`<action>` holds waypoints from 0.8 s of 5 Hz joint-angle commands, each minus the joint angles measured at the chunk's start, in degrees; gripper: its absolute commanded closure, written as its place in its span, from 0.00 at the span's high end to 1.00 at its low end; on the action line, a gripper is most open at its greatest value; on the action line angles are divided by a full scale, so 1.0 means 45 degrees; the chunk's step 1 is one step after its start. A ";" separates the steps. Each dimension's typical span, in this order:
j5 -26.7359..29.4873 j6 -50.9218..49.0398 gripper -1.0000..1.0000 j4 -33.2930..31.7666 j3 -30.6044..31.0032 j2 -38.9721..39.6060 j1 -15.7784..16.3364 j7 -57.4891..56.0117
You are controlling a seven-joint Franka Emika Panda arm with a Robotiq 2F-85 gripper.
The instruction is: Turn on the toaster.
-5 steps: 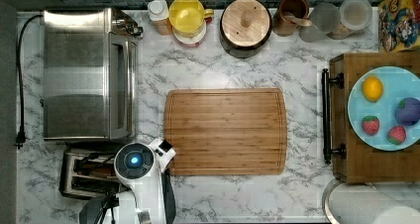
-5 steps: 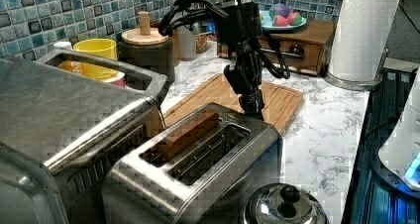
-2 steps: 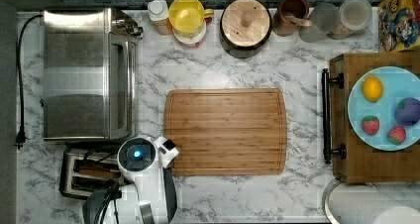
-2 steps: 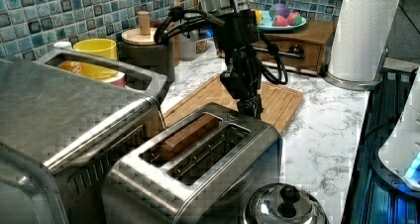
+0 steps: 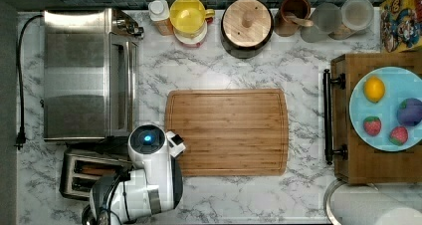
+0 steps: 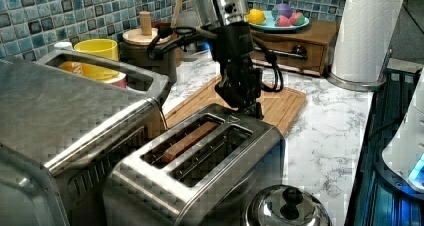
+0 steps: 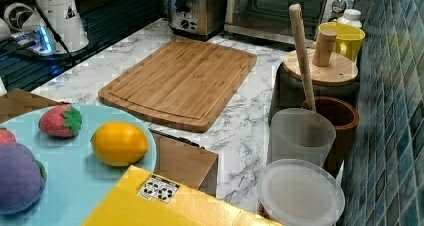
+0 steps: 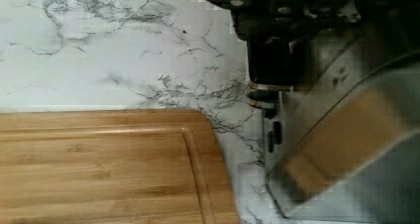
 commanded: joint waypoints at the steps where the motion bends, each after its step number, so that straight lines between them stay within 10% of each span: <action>1: 0.0752 0.3636 0.00 -0.2434 -0.0097 0.3674 -0.0049 0.0243; 4: 0.0734 0.3636 0.00 -0.2436 -0.0050 0.3675 -0.0100 0.0255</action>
